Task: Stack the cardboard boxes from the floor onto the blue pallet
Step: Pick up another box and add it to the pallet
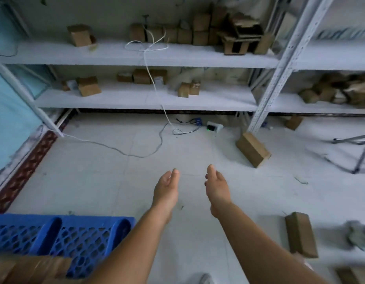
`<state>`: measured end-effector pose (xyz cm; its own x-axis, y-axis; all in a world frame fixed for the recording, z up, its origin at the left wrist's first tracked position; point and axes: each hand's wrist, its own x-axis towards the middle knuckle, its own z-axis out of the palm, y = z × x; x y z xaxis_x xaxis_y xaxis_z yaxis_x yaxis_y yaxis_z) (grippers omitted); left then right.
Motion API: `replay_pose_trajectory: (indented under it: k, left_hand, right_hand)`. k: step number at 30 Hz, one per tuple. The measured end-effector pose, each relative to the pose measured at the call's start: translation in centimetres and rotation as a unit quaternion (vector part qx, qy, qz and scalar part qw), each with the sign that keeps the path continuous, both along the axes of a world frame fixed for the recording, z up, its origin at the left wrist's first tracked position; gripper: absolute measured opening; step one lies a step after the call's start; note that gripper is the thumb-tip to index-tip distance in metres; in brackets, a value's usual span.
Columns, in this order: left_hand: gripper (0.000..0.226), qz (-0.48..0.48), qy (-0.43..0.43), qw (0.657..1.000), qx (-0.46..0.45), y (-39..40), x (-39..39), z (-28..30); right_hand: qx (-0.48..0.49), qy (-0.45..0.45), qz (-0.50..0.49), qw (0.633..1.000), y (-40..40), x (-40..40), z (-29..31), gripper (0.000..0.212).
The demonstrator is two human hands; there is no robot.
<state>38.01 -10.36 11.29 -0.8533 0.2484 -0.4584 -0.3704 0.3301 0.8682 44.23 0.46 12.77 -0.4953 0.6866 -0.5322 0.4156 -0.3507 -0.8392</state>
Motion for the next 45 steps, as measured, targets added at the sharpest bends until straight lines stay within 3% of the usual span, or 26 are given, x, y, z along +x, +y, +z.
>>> replay_pose_trajectory:
  k: [9, 15, 21, 26, 32, 45]
  left_hand:
    - [0.044, -0.111, -0.007, 0.994, 0.016, 17.3, -1.6, 0.4]
    - [0.05, -0.168, -0.037, 0.985, -0.002, 25.9, -5.1, -1.4]
    - [0.031, -0.218, -0.054, 0.974, -0.006, 35.5, -11.8, -3.1]
    - [0.058, -0.282, -0.055, 0.958, -0.009, 43.1, -16.5, -3.5]
    - [0.059, -0.331, -0.066, 0.941, -0.027, 52.0, -18.8, -4.7]
    - [0.064, -0.373, -0.06, 0.919, -0.113, 74.7, -21.9, -10.5]
  right_hand:
    - [-0.008, -0.014, -0.119, 0.993, 15.9, 0.9, -0.8, 0.052]
    - [-0.034, -0.022, -0.179, 0.983, 23.9, -1.1, -2.7, 0.052]
    - [-0.035, -0.032, -0.256, 0.965, 32.6, -4.8, -4.1, 0.054]
    - [-0.05, -0.026, -0.317, 0.947, 39.0, -7.9, -5.0, 0.055]
    - [-0.07, -0.021, -0.37, 0.926, 45.9, -9.3, -6.3, 0.049]
    - [-0.157, -0.009, -0.419, 0.894, 66.6, -10.0, -13.4, 0.058]
